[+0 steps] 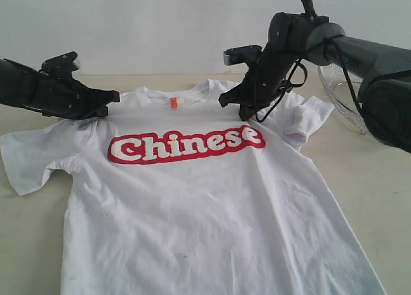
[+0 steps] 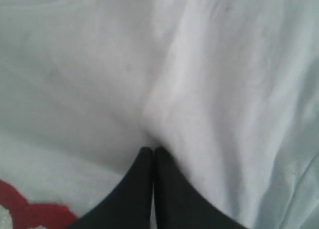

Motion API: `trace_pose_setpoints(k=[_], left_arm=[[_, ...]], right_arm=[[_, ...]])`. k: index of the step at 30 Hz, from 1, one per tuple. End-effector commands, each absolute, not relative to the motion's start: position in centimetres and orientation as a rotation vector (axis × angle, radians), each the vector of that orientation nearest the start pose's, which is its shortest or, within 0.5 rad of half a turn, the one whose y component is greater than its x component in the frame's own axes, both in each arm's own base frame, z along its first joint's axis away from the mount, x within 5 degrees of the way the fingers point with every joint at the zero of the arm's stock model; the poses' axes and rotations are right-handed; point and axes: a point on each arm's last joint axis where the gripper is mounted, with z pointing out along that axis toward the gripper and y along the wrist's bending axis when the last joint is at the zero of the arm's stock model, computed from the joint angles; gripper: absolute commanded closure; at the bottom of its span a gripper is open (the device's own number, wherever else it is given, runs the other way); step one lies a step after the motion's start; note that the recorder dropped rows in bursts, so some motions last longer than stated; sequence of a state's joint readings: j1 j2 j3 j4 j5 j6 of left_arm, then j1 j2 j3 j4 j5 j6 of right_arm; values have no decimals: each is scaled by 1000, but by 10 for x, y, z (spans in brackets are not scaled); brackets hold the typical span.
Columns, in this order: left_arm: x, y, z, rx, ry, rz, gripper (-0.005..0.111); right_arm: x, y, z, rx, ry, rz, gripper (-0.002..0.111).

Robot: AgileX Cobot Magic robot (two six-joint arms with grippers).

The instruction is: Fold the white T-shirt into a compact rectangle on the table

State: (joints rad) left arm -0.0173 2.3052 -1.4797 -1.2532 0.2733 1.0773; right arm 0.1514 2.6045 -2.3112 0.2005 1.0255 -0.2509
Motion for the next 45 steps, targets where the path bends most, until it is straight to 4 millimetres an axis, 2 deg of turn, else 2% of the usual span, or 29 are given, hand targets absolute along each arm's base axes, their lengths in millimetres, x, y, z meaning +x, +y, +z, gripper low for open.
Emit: trace_pose_setpoints(k=[1, 4, 8, 12, 16, 19, 22, 29, 35, 37, 39, 41, 42, 43, 45], left_arm=[[484, -27, 95, -54, 2369, -368, 102], [484, -31, 99, -25, 2374, -425, 102], [475, -43, 114, 61, 2400, -589, 102], [461, -43, 124, 106, 2461, -551, 102], [446, -34, 110, 35, 2564, -448, 102], [432, -33, 95, 57, 2638, -431, 102], [427, -36, 86, 57, 2639, -378, 102], [434, -28, 68, 0, 2600, -268, 102], [451, -27, 60, -37, 2585, -286, 102], [456, -27, 65, -35, 2563, -283, 102], [461, -30, 79, -10, 2549, -320, 102], [459, -33, 99, 24, 2533, -354, 102], [458, -34, 116, 60, 2511, -366, 102], [458, -34, 122, 66, 2500, -364, 102], [453, -37, 150, 104, 2473, -404, 102]], right_arm=[[538, 90, 100, -434, 2762, 166, 109], [538, 90, 104, -425, 2759, 173, 109], [533, 90, 126, -460, 2773, 175, 109], [529, 90, 149, -494, 2761, 170, 109], [525, 89, 161, -505, 2766, 170, 109], [521, 89, 161, -542, 2805, 174, 109], [520, 87, 160, -557, 2820, 141, 109], [520, 75, 159, -542, 2852, 106, 109], [522, 54, 159, -464, 2868, 77, 109], [523, 45, 159, -443, 2875, 18, 109], [523, 37, 159, -402, 2882, -23, 109], [524, 34, 161, -372, 2883, -22, 109], [523, 34, 163, -371, 2880, -22, 109], [523, 34, 164, -371, 2878, -22, 109], [523, 34, 165, -346, 2880, -19, 109]])
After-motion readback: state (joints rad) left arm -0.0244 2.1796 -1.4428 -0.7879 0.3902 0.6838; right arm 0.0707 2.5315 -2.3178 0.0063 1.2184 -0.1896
